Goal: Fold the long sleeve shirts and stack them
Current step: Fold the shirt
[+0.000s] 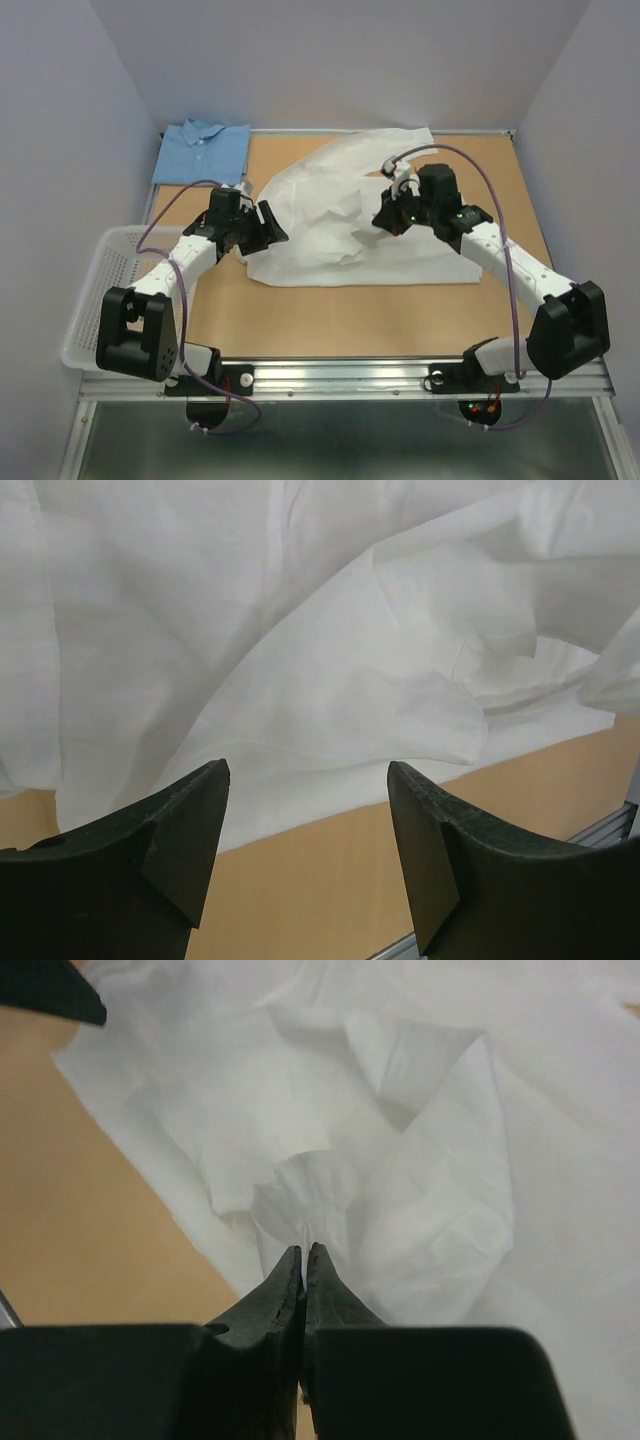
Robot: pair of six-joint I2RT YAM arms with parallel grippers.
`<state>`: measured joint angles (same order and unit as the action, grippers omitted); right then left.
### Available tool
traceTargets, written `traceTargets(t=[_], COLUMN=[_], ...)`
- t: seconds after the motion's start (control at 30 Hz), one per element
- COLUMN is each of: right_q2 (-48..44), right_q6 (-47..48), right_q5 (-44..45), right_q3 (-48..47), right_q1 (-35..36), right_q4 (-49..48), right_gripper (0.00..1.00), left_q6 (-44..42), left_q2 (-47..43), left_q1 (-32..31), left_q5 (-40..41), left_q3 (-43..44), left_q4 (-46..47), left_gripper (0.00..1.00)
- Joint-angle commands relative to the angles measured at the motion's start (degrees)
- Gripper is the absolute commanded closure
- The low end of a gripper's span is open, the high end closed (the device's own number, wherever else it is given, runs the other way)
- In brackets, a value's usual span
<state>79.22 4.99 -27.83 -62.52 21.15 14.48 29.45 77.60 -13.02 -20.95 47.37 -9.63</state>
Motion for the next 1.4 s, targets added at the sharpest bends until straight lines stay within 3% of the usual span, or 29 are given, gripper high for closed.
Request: traceTargets(t=[0.0,0.2,0.3,0.33,0.37,0.47,0.6,0.73,0.83,0.93,1.03,1.17,1.37], right_q2=[-4.0,-6.2,-8.4,-9.9,-10.3,-10.5,-12.0,-17.6,-23.1,-27.1,-29.2,-27.7,-20.0], right_q6=[3.8,-2.5,-7.7,-12.0,-12.9,-20.8,-37.7,-58.3,-69.1,-75.5,-88.7,-94.1,-89.6], right_q5=[13.3,25.7,33.9,36.5,38.4,39.8,41.1,43.5,39.0,34.8,28.3,21.6,21.9], right_q3=[8.7,15.1,14.6,14.0,13.0,9.7,10.0,18.1,25.7,31.1,38.9,46.4,39.9], right_q1=[5.4,8.4,8.5,8.5,8.5,8.5,8.5,7.9,3.7,1.7,1.6,1.7,1.9], right_q4=[3.4,6.6,8.6,9.2,10.1,13.5,18.2,20.5,20.2,16.2,7.7,-6.4,-8.2], right_gripper=[0.96,0.93,0.72,0.59,0.52,0.41,0.40,0.36,0.36,0.38,0.41,0.43,0.43], left_q6=[0.3,0.2,0.3,0.3,0.3,0.5,0.5,1.5,1.7,1.5,1.0,0.7,0.5], left_q2=[-0.3,0.2,-0.1,-0.3,-0.3,-0.6,-1.2,-2.2,-2.0,-1.5,-1.1,-0.3,0.6], left_q1=[0.3,0.3,0.3,0.3,0.3,0.3,0.3,0.3,0.3,0.2,0.2,0.1,0.0], left_q5=[0.7,0.6,0.6,0.6,0.5,0.2,0.1,-0.9,-2.1,-2.3,-2.4,-3.1,-3.4], left_q3=[-0.6,-1.3,-1.9,-2.2,-2.4,-3.5,-4.1,-5.2,-6.4,-7.0,-7.7,-8.3,-8.6], left_q4=[1.9,2.5,2.4,2.6,2.7,2.9,3.2,4.1,5.0,5.3,5.6,6.1,6.5], left_gripper=[0.25,0.25,0.25,0.25,0.25,0.25,0.25,0.25,0.25,0.25,0.25,0.25,0.25])
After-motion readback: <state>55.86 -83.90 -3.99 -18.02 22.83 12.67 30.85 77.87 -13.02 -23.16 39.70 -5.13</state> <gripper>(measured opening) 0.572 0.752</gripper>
